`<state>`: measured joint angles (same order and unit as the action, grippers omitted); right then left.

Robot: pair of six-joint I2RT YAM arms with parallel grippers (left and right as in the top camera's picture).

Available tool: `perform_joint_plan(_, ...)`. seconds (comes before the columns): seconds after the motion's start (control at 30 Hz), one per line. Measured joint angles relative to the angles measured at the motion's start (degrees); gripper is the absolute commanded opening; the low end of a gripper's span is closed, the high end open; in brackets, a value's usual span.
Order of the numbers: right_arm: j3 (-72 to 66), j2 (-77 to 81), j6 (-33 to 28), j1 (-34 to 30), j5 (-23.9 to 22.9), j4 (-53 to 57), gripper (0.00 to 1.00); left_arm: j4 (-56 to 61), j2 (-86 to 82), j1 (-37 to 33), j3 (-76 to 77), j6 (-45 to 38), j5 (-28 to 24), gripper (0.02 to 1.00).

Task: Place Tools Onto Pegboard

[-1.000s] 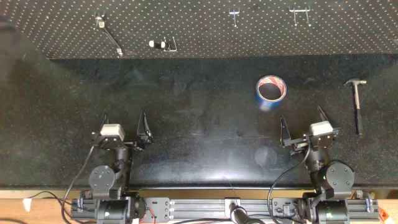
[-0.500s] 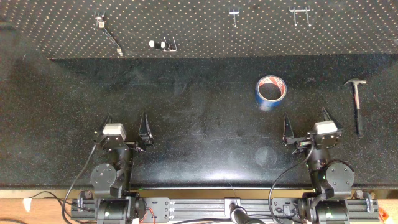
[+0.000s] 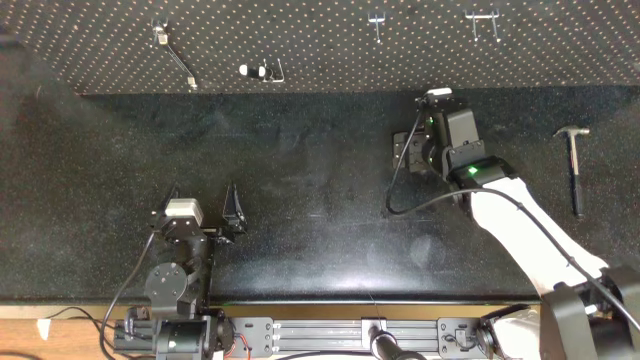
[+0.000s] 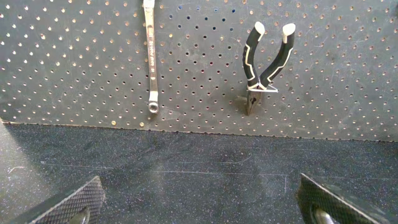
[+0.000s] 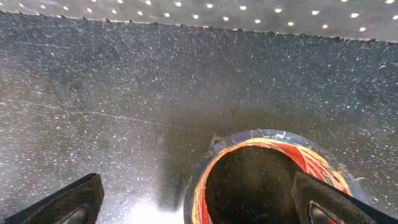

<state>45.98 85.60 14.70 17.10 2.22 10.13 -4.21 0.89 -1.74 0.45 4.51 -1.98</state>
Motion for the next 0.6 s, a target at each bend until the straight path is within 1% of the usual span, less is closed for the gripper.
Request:
perform_joint_plan(0.03, 0.02, 1.18, 0.0, 0.0, 0.0, 0.11, 0.996, 0.0, 0.0, 0.0, 0.0, 0.0, 0.0, 0.996)
perform_joint_plan(0.07, 0.04, 1.86, 0.0, 0.0, 0.0, 0.15, 0.952, 0.0, 0.0, 0.0, 0.0, 0.0, 0.0, 0.996)
perform_joint_plan(0.1, 0.07, 2.93, 0.0, 0.0, 0.02, 0.15, 0.715, 0.0, 0.0, 0.0, 0.0, 0.0, 0.0, 0.996)
perform_joint_plan(0.13, 0.07, 3.78, -0.13, 0.0, 0.02, 0.17, 0.527, 0.0, 0.0, 0.0, 0.0, 0.0, 0.0, 0.996)
perform_joint_plan(0.17, 0.07, 4.63, -0.26, 0.0, 0.02, 0.15, 0.207, 0.0, 0.0, 0.0, 0.0, 0.0, 0.0, 0.996)
perform_joint_plan(0.2, 0.09, 5.92, -0.42, 0.0, 0.02, 0.13, 0.075, 0.0, 0.0, 0.0, 0.0, 0.0, 0.0, 0.996)
perform_joint_plan(0.3, 0.17, 4.83, -0.39, 0.35, 0.22, -1.01, 0.075, 0.0, 0.0, 0.0, 0.0, 0.0, 0.0, 0.996)
perform_joint_plan(0.33, -0.04, 0.92, -0.55, 1.4, 0.04, -4.52, 0.077, 0.0, 0.0, 0.0, 0.0, 0.0, 0.0, 0.996)
perform_joint_plan(0.4, 0.48, -11.28, -3.5, 5.97, -0.07, -15.21, 0.075, 0.0, 0.0, 0.0, 0.0, 0.0, 0.0, 0.998)
perform_joint_plan(0.43, 0.92, -13.99, -4.52, 7.96, -0.31, -18.97, 0.075, 0.0, 0.0, 0.0, 0.0, 0.0, 0.0, 0.996)
perform_joint_plan(0.47, 0.9, -14.27, -4.92, 9.22, -1.16, -21.03, 0.075, 0.0, 0.0, 0.0, 0.0, 0.0, 0.0, 0.996)
perform_joint_plan(0.5, 0.48, -13.16, -5.95, 11.26, -3.15, -25.92, 0.075, 0.0, 0.0, 0.0, 0.0, 0.0, 0.0, 0.996)
perform_joint_plan(0.6, 0.42, -10.12, -8.66, 13.0, -4.26, -33.55, 0.075, 0.0, 0.0, 0.0, 0.0, 0.0, 0.0, 0.996)
